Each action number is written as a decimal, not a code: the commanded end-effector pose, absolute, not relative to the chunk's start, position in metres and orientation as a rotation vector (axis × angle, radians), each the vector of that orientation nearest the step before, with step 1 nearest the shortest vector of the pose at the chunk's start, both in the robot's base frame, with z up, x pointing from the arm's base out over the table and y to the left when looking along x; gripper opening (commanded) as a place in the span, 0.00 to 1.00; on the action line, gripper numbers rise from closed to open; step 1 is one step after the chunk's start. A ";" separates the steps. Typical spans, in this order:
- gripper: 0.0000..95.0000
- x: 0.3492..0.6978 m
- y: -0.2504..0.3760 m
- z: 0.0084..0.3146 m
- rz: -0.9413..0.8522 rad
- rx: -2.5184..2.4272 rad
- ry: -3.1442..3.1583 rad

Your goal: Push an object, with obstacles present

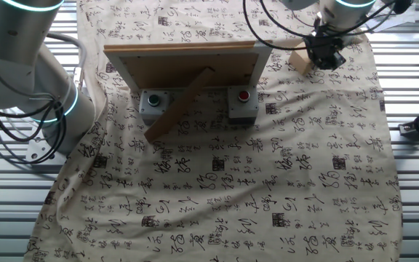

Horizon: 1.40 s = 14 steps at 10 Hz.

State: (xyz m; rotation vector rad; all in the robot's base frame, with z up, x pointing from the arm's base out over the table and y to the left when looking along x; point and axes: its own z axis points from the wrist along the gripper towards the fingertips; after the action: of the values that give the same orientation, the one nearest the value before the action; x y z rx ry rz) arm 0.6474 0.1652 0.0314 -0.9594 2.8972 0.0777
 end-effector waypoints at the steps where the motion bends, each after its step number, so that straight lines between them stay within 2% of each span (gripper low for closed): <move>1: 0.00 0.650 0.166 0.031 0.068 -0.959 2.903; 4: 0.00 0.662 0.182 0.045 -0.069 -1.021 2.883; 7: 0.00 0.675 0.200 0.058 -0.050 -0.966 2.896; 14: 0.00 0.673 0.198 0.056 -0.011 -0.924 2.912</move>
State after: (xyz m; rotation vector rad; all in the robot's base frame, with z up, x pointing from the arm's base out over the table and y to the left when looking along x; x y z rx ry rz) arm 0.6743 0.1985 0.0552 -0.9211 2.9158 -0.0085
